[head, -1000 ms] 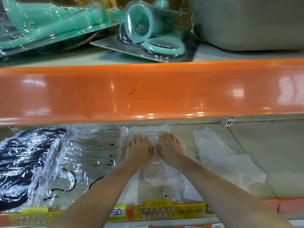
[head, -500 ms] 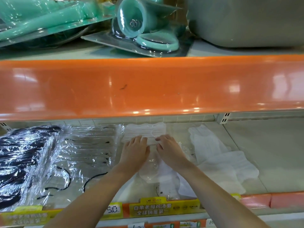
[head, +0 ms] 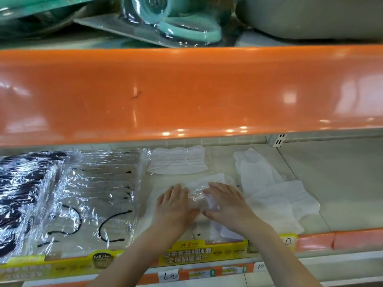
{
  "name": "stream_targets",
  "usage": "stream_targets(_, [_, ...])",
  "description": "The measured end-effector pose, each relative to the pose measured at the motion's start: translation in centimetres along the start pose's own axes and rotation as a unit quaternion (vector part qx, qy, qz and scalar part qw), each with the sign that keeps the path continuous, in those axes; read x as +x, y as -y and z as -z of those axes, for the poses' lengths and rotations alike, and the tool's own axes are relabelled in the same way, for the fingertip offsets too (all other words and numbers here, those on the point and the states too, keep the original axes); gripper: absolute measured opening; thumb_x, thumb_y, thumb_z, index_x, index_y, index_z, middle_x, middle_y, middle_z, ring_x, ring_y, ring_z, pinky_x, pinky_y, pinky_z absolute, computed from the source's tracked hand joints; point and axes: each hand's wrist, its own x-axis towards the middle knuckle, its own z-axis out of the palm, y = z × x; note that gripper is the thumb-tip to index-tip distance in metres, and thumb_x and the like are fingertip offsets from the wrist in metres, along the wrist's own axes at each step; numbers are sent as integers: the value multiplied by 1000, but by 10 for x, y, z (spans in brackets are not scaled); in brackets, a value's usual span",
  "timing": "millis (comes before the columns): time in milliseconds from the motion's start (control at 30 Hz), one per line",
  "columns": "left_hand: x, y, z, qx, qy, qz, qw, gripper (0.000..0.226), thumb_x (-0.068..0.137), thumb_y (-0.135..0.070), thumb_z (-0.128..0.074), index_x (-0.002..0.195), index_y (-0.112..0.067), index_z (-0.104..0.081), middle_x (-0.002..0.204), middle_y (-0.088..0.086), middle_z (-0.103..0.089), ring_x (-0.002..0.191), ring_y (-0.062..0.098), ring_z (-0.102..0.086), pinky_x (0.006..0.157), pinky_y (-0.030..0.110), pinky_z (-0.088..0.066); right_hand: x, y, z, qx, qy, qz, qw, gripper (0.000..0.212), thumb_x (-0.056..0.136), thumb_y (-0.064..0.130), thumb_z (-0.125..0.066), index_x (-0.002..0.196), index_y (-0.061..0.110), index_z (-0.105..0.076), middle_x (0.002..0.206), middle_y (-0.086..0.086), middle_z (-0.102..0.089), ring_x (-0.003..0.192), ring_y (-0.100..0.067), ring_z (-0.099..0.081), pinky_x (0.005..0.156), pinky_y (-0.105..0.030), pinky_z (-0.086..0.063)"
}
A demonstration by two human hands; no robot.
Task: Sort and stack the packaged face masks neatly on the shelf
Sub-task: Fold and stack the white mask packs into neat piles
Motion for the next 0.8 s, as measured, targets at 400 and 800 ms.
stream_targets(400, [16, -6, 24, -150, -19, 60, 987, 48, 98, -47, -42, 134, -16, -42, 126, 4, -51, 116, 24, -48, 93, 35, -40, -8, -4, -29, 118, -181, 25, 976, 16, 79, 34, -54, 83, 24, -65, 92, 14, -65, 95, -4, -51, 88, -28, -40])
stream_targets(800, [21, -7, 36, -251, -68, 39, 965, 12, 92, -28, -61, 82, -23, -58, 80, -7, -59, 82, 17, -59, 70, 28, -45, -12, 0, -15, 210, -196, -38, 957, 20, 90, 5, -56, 105, 14, -65, 104, 8, -55, 99, -11, -53, 80, -5, -36])
